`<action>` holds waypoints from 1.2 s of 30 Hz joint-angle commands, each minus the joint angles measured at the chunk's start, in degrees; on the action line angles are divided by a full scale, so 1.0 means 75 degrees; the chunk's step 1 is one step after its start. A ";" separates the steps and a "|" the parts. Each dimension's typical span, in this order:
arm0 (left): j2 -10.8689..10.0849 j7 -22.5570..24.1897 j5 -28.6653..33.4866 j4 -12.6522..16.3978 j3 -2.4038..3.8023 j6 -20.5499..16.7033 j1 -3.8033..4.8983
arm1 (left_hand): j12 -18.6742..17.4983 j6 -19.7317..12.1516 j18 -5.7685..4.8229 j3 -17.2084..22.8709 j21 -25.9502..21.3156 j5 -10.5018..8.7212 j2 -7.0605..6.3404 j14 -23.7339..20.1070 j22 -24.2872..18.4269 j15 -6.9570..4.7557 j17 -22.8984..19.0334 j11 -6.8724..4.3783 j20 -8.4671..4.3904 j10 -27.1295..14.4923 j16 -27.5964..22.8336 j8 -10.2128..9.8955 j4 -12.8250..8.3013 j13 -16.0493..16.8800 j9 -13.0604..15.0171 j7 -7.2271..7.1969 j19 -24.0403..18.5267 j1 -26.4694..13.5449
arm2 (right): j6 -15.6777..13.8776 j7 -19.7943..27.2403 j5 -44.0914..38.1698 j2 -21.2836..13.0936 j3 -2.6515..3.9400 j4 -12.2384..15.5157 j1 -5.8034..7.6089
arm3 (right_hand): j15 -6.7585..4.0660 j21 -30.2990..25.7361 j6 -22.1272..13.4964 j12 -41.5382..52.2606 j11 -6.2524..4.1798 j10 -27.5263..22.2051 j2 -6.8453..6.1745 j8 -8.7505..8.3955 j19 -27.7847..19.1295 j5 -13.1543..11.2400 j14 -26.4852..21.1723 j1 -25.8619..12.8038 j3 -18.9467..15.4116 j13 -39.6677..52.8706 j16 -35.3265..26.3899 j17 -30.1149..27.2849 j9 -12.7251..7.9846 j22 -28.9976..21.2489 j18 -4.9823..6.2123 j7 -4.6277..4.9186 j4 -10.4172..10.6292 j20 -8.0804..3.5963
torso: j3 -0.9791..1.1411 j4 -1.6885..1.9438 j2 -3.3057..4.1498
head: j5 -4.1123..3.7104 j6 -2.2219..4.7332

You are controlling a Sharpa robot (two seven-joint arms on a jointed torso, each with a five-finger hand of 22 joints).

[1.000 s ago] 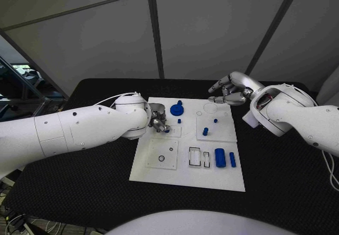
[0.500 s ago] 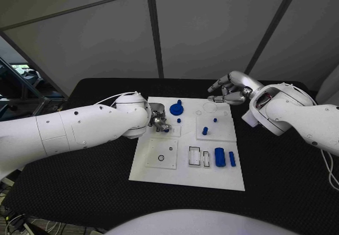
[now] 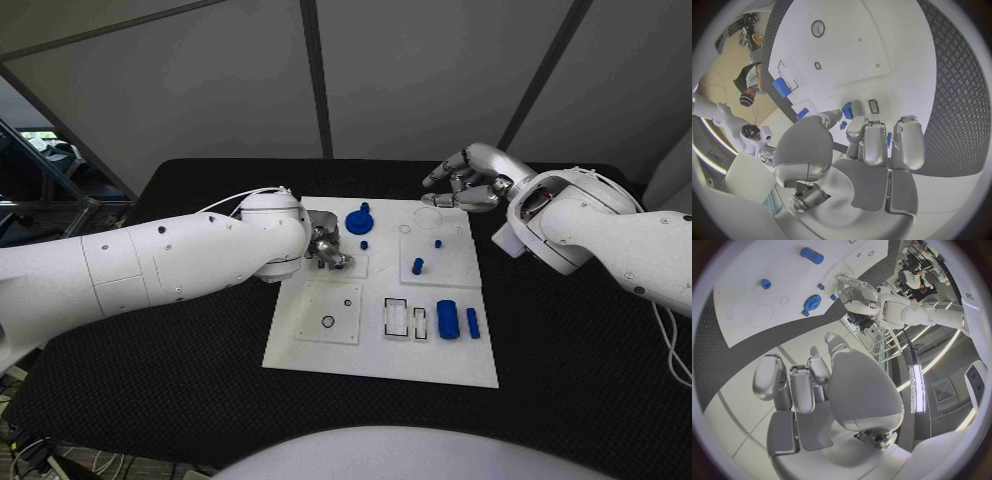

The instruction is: Assemble the parts on the task board

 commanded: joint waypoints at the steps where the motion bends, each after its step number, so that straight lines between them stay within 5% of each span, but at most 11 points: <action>1: 0.0022 -0.0072 0.0018 -0.0021 0.0001 0.0078 0.0007 | 0.0033 0.0055 0.0070 -0.0085 -0.0002 -0.0004 0.0036 0.0338 0.0010 -0.0052 0.0163 0.0000 -0.0021 0.0018 0.0046 0.0044 0.0007 0.0005 0.0011 0.0015 0.0034 -0.0094 | 0.0023 0.0032 -0.0027 0.0004 0.0006 -0.0002 0.0015 | -0.0052 -0.0050 0.0011 0.0023 -0.0015 0.0048 -0.0032 0.0017 0.0002 -0.0055 0.0486 -0.0075 -0.0008 -0.0003 -0.0050 0.0574 -0.0013 -0.0015 0.0041 0.0016 0.0056 -0.0033 | -0.0001 0.0009 -0.0002 | -0.0009 0.0013; 20: -0.0201 -0.0085 0.0017 0.0087 0.0036 -0.0037 0.0004 | 0.0093 0.0077 0.0051 -0.1505 0.0028 0.0009 0.0136 0.0340 0.0129 -0.0085 0.0167 -0.0038 -0.0055 0.0050 0.0046 0.0087 0.0030 0.0047 0.0045 -0.0031 0.0108 -0.0457 | 0.0022 0.0058 -0.0024 -0.0020 0.0005 -0.0024 0.0014 | -0.0050 -0.0076 -0.0010 0.0006 -0.0010 0.0031 -0.0042 0.0012 -0.0020 -0.0085 0.0483 -0.0120 -0.0033 -0.0024 -0.0060 0.0563 -0.0016 -0.0055 0.0049 0.0018 0.0096 -0.0032 | -0.0008 0.0010 0.0000 | -0.0025 0.0084; 25: -0.0280 -0.0087 0.0016 0.0166 0.0187 -0.0083 0.0002 | 0.0093 0.0070 0.0051 -0.1715 0.0023 0.0013 0.0174 0.0340 0.0132 -0.0088 0.0167 -0.0040 -0.0058 0.0049 0.0046 0.0095 0.0034 0.0041 0.0051 -0.0033 0.0108 -0.0437 | 0.0032 0.0067 -0.0020 -0.0036 0.0004 -0.0036 0.0014 | -0.0049 -0.0082 -0.0017 0.0006 -0.0010 0.0028 -0.0053 0.0011 -0.0024 -0.0091 0.0482 -0.0140 -0.0047 -0.0026 -0.0063 0.0561 -0.0017 -0.0064 0.0051 0.0018 0.0113 -0.0031 | -0.0012 0.0012 -0.0005 | -0.0040 0.0137; 36: -0.0550 -0.0052 0.0417 0.0337 0.0852 -0.0069 0.0002 | -0.0077 -0.0054 0.0088 -0.2518 -0.0109 0.0036 0.0193 0.0336 -0.0009 -0.0060 0.0158 -0.0003 -0.0039 -0.0116 0.0037 0.0070 0.0028 -0.0198 0.0049 0.0010 0.0007 -0.0202 | 0.0054 0.0097 0.0036 -0.0025 0.0003 -0.0102 0.0011 | -0.0048 -0.0084 -0.0024 0.0007 -0.0008 0.0025 -0.0059 0.0014 -0.0023 -0.0090 0.0483 -0.0187 -0.0073 -0.0030 -0.0063 0.0564 -0.0016 -0.0062 0.0050 0.0017 0.0156 -0.0030 | 0.0004 0.0008 -0.0001 | -0.0029 0.0194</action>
